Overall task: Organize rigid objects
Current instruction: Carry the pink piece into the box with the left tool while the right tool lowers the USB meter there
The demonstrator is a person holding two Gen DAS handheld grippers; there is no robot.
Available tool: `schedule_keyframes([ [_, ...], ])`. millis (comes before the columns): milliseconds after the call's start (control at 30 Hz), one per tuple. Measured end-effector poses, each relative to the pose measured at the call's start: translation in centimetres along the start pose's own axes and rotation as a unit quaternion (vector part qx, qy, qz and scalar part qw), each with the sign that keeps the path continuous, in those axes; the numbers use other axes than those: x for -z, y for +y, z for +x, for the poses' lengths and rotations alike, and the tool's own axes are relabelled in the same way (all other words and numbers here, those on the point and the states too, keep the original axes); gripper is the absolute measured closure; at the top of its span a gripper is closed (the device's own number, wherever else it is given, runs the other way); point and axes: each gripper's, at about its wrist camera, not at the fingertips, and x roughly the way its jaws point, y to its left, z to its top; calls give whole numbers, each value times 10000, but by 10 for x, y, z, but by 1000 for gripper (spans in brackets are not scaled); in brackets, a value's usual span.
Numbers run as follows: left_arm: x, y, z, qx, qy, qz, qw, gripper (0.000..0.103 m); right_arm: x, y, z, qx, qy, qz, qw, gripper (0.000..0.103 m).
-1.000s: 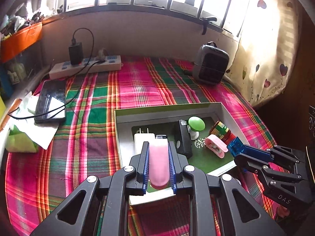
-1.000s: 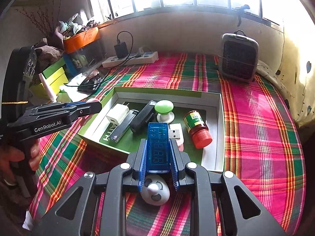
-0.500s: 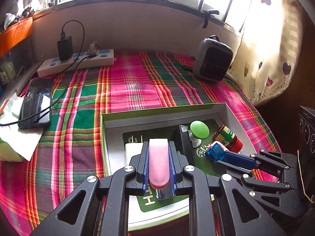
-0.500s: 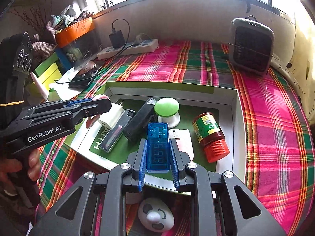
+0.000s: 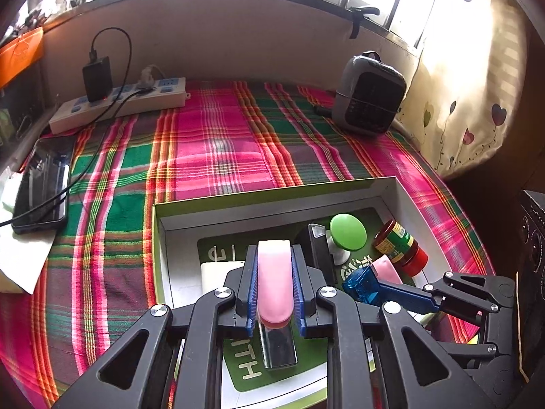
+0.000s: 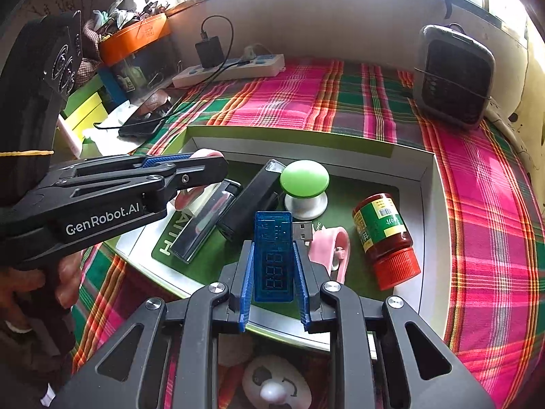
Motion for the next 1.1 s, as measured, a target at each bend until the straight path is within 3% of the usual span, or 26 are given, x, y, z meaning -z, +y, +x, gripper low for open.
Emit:
schedule_keyframes([
  [200, 0, -1, 8, -16, 62, 37, 10000, 86, 1, -1, 7, 63, 153, 0, 9999, 80],
  [1100, 0, -6, 20, -78, 118, 130, 9998, 86, 2, -3, 6, 42, 57, 18, 10000, 80],
])
